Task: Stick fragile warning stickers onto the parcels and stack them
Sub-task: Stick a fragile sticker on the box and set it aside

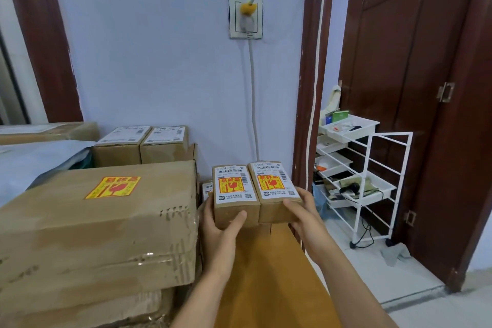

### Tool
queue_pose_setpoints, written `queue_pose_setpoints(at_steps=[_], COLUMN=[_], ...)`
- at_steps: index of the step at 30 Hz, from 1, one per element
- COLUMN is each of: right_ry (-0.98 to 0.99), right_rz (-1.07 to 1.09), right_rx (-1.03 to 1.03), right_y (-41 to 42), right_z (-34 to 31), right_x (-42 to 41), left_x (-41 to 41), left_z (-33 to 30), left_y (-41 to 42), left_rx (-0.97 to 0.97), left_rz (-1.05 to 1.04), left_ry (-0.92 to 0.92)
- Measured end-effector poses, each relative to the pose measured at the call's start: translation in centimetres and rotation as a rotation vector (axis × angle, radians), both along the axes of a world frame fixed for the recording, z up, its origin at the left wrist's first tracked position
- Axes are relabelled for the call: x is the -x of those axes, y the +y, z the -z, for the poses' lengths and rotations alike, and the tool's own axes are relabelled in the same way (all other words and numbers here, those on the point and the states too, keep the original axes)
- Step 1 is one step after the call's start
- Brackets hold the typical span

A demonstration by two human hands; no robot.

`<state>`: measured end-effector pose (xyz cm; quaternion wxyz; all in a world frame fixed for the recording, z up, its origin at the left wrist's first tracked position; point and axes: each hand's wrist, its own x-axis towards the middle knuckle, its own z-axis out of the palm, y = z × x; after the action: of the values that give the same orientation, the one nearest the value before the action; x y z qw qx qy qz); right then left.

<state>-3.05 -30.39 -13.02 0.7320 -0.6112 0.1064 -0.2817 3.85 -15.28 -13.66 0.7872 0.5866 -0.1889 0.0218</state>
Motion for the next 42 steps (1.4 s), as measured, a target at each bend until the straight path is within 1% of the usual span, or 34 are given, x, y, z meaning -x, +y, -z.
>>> queue_pose_setpoints(at_steps=[4, 9, 16, 24, 29, 32, 37, 40, 42], right_ry=[0.027, 0.079, 0.08, 0.211, 0.253, 0.293, 0.348, 0.365, 0.417], right_rz=[-0.021, -0.044, -0.053, -0.129, -0.137, -0.151, -0.039, 0.098, 0.179], right_rx=[0.036, 0.09, 0.147, 0.218, 0.287, 0.281, 0.231, 0.302, 0.335], right_y=[-0.7, -0.9, -1.4, -1.8, -2.1, -2.3, -2.0, -1.3, -0.8], right_z=[-0.2, 0.4, 0.8, 0.4, 0.1, 0.1, 0.5, 1.1, 1.3], right_x=[-2.7, -5.4, -6.8, -7.3, -7.3, -7.0, -5.1, -2.9, -1.4], left_x=[-1.4, -2.5, -3.7, -5.6, -6.3, -5.9, -3.4, -1.0, 1.0], left_z=[0.7, 1.7, 1.3, 1.6, 1.7, 1.6, 1.8, 2.6, 3.1], left_y=[-0.9, -1.8, -2.5, -3.1, -3.1, -3.0, -2.1, -1.0, 0.1], left_rx=[0.055, -0.033, -0.103, -0.1, -0.111, -0.106, -0.177, -0.232, -0.29], left_rz=[-0.092, -0.241, -0.262, -0.331, -0.331, -0.333, -0.333, -0.28, -0.214], left_ry=[0.078, 0.079, 0.082, 0.171, 0.181, 0.197, 0.179, 0.143, 0.092])
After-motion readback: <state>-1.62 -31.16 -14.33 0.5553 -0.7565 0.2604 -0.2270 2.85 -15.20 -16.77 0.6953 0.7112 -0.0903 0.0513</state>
